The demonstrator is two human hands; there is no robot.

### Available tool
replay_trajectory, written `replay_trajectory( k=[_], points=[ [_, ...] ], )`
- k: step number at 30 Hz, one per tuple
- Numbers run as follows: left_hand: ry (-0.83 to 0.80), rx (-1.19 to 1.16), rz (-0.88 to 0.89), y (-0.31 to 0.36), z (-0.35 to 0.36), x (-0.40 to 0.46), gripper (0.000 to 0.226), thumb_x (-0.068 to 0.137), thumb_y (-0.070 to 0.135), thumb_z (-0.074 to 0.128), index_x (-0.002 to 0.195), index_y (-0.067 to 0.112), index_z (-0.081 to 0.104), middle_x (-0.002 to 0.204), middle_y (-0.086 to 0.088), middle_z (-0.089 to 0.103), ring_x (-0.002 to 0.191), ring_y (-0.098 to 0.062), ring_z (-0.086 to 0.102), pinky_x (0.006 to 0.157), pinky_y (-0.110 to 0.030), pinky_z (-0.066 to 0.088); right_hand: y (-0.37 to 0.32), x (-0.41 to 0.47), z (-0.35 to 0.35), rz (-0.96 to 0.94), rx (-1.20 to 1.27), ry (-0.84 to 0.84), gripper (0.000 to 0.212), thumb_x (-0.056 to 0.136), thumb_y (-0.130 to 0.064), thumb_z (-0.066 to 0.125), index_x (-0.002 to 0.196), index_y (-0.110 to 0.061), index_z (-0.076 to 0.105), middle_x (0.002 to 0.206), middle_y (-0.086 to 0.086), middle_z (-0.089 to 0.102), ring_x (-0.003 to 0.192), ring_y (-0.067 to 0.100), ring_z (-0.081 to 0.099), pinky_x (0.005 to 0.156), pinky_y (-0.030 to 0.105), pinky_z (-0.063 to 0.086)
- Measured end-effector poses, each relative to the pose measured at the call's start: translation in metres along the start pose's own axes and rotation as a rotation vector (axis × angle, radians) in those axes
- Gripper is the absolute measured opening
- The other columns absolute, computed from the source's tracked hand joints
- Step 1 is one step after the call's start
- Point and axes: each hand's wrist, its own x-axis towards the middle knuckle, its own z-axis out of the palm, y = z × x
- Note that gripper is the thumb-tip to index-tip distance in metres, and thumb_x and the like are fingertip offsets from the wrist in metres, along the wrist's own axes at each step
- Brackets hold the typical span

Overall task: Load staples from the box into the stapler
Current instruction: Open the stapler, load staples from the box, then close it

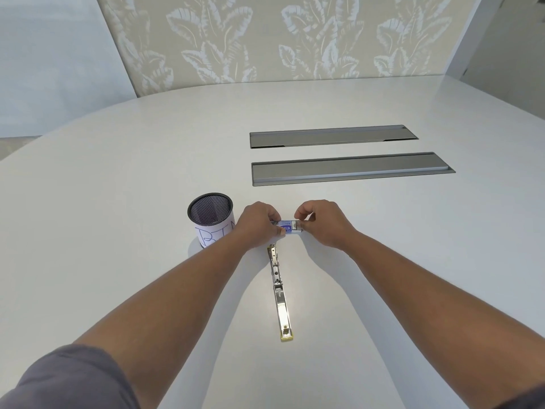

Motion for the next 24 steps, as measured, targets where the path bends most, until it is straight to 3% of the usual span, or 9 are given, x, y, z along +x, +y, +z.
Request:
replay_trajectory(
  k=[3,6,11,18,21,24],
  points=[
    [-0.001,-0.002,-0.004,-0.001,0.0,0.0,0.03,0.074,0.022,0.087,0.101,0.014,0.076,0.093,0.002,0.068,0.071,-0.008,0.057,0.051,-0.018,0.035,-0.001,-0.001,0.001,-0.003,-0.011,0.015,0.01,0.085,-0.012,0.071,0.084,-0.021,0.073,0.069,-0.019,0.062,0.054,-0.004,0.054,0.049,0.01,0.034],
    [-0.006,-0.004,-0.007,-0.001,0.0,0.0,0.031,0.075,0.022,0.087,0.102,0.014,0.076,0.097,0.0,0.07,0.076,-0.013,0.059,0.052,-0.02,0.036,-0.002,-0.003,0.001,-0.019,-0.04,0.037,0.01,0.085,-0.011,0.069,0.087,-0.019,0.075,0.067,-0.019,0.06,0.058,0.002,0.053,0.055,0.02,0.037],
    [-0.003,-0.002,0.008,0.0,0.0,-0.001,0.029,0.076,0.021,0.085,0.102,0.012,0.076,0.099,-0.002,0.07,0.079,-0.016,0.059,0.052,-0.02,0.036,-0.003,-0.01,0.003,-0.06,-0.11,0.062,0.011,0.088,-0.013,0.065,0.089,-0.019,0.075,0.075,-0.003,0.068,0.067,0.021,0.057,0.063,0.028,0.043],
    [0.0,-0.009,0.006,-0.001,0.0,-0.002,0.031,0.076,0.021,0.085,0.104,0.012,0.075,0.096,0.001,0.067,0.076,-0.014,0.058,0.052,-0.02,0.037,0.0,-0.017,0.007,-0.183,-0.196,0.123,0.017,0.088,-0.007,0.058,0.089,-0.017,0.073,0.08,0.002,0.073,0.071,0.026,0.058,0.064,0.032,0.043],
    [0.0,-0.006,0.006,-0.001,0.0,-0.001,0.031,0.076,0.022,0.086,0.103,0.013,0.075,0.097,0.0,0.068,0.077,-0.014,0.058,0.053,-0.02,0.038,0.004,-0.019,0.01,-0.176,-0.087,0.141,0.013,0.086,-0.006,0.063,0.087,-0.017,0.069,0.081,0.001,0.071,0.075,0.024,0.062,0.07,0.036,0.051],
    [0.001,-0.012,0.005,-0.001,0.0,-0.001,0.031,0.075,0.022,0.086,0.102,0.014,0.075,0.098,0.0,0.069,0.08,-0.016,0.06,0.054,-0.02,0.039,0.006,-0.019,0.011,-0.143,0.053,0.137,0.016,0.081,-0.003,0.068,0.081,-0.018,0.066,0.077,-0.003,0.069,0.072,0.015,0.062,0.069,0.031,0.052]
  ],
)
